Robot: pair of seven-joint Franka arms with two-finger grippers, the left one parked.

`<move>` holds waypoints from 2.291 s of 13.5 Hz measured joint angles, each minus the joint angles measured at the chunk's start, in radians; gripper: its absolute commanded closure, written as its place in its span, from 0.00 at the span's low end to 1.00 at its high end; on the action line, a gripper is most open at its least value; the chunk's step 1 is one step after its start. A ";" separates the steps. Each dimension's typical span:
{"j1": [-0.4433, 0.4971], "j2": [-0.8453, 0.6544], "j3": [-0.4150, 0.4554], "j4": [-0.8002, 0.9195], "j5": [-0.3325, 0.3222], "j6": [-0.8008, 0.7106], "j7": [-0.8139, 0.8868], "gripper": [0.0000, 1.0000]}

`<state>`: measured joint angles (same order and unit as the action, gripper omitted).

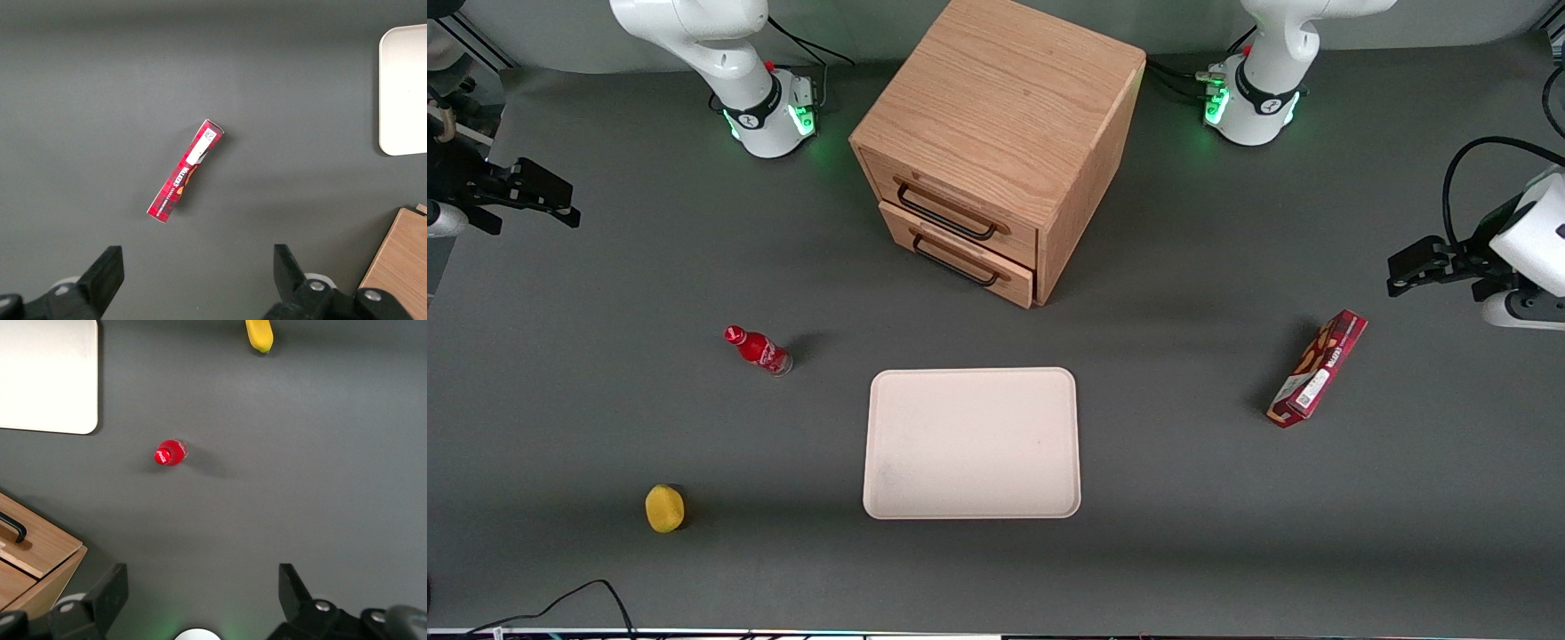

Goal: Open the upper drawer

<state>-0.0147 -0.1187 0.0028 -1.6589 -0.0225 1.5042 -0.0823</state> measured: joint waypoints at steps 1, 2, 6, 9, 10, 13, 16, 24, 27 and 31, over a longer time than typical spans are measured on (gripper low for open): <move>0.000 0.000 0.001 0.000 0.000 -0.005 0.000 0.00; 0.000 0.000 0.002 0.000 0.000 -0.014 0.000 0.00; 0.000 0.000 0.003 -0.001 0.000 -0.018 0.000 0.00; 0.001 0.003 0.022 -0.006 0.019 -0.031 -0.003 0.02; 0.002 0.004 0.036 -0.009 0.036 -0.036 -0.011 0.04; 0.005 0.004 0.098 -0.017 0.100 -0.064 -0.080 0.00; 0.007 0.017 0.197 -0.020 0.139 -0.072 -0.140 0.00; 0.011 0.082 0.422 -0.017 0.210 -0.003 -0.315 0.00; 0.019 0.152 0.479 -0.020 0.218 0.067 -0.317 0.00; 0.026 0.281 0.484 -0.019 0.241 0.171 -0.337 0.00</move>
<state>0.0115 0.1622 0.4866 -1.6776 0.2186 1.6754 -0.4188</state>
